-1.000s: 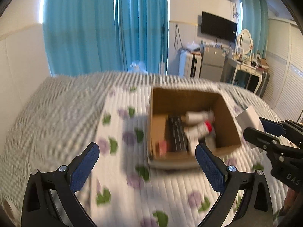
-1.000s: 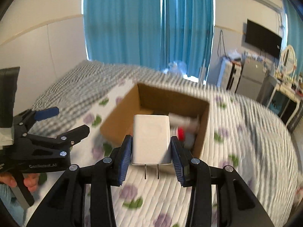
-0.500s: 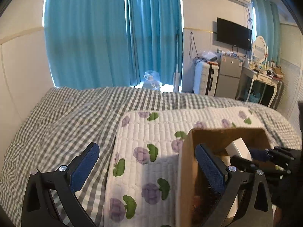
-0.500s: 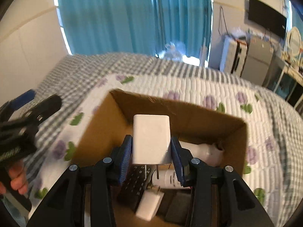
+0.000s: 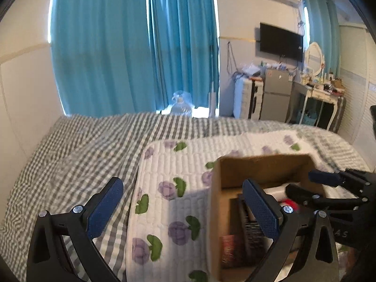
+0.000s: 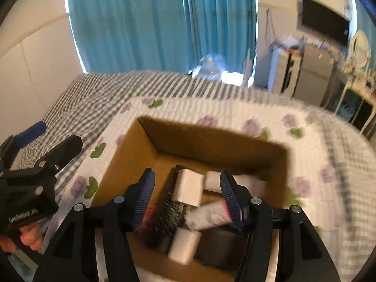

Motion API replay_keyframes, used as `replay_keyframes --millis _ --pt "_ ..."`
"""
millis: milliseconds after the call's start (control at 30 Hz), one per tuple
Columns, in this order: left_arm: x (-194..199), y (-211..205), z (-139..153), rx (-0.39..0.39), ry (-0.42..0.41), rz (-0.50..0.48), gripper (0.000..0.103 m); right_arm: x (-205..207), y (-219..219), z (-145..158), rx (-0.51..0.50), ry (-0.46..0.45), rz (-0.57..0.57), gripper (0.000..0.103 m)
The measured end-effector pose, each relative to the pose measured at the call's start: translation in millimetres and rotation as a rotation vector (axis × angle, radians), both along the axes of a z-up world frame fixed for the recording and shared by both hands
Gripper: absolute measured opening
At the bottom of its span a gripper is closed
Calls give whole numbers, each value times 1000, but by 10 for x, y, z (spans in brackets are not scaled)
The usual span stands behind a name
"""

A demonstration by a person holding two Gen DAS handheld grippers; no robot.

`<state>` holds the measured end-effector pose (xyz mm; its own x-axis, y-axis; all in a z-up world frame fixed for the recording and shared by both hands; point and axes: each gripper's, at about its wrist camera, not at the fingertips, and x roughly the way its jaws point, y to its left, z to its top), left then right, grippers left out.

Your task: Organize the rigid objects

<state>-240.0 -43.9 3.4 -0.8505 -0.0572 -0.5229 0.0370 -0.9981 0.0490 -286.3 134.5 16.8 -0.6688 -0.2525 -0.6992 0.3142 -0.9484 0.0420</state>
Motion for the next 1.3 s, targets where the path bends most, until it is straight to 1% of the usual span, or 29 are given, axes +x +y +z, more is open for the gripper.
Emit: replay_keyframes --millis 100,200,267,300,367,500,567,667,733,800,867,1000,1133,1167,1233,1300 --pt "268 86 315 10 57 -1 103 372 174 457 46 87 -24 58" --pt "585 163 662 -4 118 -3 103 748 332 912 56 172 -42 61" --pt "799 195 878 -5 157 -19 103 1019 398 1164 63 232 -52 67" --pt "940 210 1003 -2 185 -26 103 1166 433 1293 66 266 -53 69" --pt "1099 215 1131 -1 217 -33 103 1388 476 1476 59 311 -52 73" --pt "1414 259 1312 -6 281 -55 103 1801 588 1700 36 381 -89 80" --pt "1525 291 1326 -4 299 -74 103 1952 644 1745 8 403 -98 89" --pt "1603 366 1279 1 313 -97 103 2131 717 1771 -36 440 -88 99" --pt "1613 415 1230 1 317 -105 103 2211 766 1743 -47 459 -110 103" --pt "1626 451 1149 5 333 -111 103 2248 808 1655 -52 472 -138 103" --pt "1610 480 1026 11 336 -117 103 2196 811 1520 -43 479 -150 103" --pt "1521 517 703 -4 324 -104 103 2045 870 1034 -20 501 -193 103" --pt "1416 528 251 -30 311 -98 103 1864 938 504 -59 458 -231 103" --pt "1390 524 153 -33 306 -97 103 1838 934 380 -49 458 -238 103" --pt "1322 514 -85 -33 270 -91 103 1804 909 146 -8 453 -243 103" --pt "1293 501 -233 -31 256 -69 103 1743 922 -47 -17 409 -237 103"
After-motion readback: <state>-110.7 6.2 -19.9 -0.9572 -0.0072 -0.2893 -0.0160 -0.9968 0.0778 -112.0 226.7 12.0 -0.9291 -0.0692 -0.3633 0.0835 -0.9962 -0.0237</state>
